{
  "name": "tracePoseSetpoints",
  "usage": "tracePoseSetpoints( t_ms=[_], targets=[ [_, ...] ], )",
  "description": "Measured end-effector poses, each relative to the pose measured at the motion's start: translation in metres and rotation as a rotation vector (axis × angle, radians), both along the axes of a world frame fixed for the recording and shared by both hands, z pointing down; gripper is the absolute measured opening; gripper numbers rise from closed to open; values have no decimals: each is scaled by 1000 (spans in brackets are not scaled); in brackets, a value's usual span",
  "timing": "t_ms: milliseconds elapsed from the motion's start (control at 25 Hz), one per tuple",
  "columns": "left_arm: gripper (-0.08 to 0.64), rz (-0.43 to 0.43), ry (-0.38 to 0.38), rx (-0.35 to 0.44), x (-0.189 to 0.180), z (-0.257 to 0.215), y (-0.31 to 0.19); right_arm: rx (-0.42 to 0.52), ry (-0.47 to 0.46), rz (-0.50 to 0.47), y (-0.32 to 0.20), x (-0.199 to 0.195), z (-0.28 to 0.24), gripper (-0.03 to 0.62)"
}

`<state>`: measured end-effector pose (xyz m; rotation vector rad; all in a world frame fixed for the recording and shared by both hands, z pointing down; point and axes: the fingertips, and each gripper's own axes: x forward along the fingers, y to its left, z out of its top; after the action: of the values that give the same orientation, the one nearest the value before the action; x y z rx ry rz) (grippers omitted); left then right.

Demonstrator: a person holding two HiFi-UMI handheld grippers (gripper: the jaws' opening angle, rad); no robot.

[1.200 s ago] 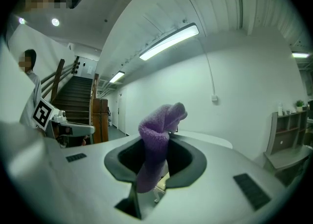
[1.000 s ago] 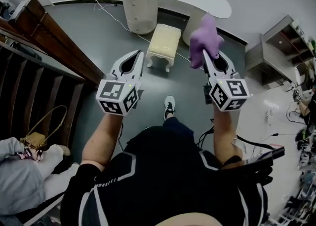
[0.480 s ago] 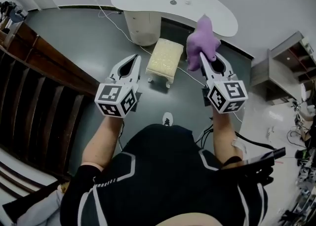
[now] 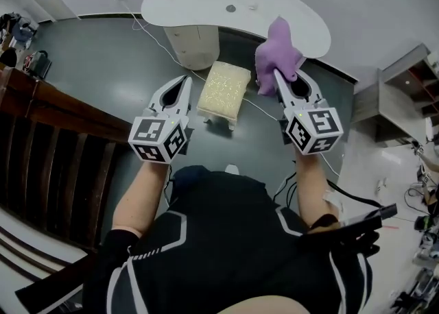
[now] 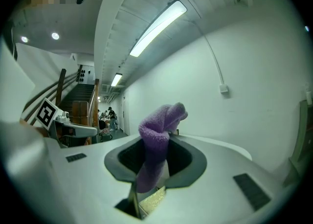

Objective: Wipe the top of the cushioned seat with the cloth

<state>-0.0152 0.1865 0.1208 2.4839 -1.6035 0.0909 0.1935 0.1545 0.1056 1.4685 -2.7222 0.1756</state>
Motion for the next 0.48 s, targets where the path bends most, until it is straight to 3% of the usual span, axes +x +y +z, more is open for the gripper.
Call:
tracePoseSetpoints(
  t_ms=[160, 480],
  targets=[
    [3, 28, -18, -11, 3, 8, -23, -25, -8, 6, -20, -4, 12, 101],
    [3, 100, 18, -29, -23, 25, -99, -74, 42, 52, -69, -36, 36, 101]
  ],
)
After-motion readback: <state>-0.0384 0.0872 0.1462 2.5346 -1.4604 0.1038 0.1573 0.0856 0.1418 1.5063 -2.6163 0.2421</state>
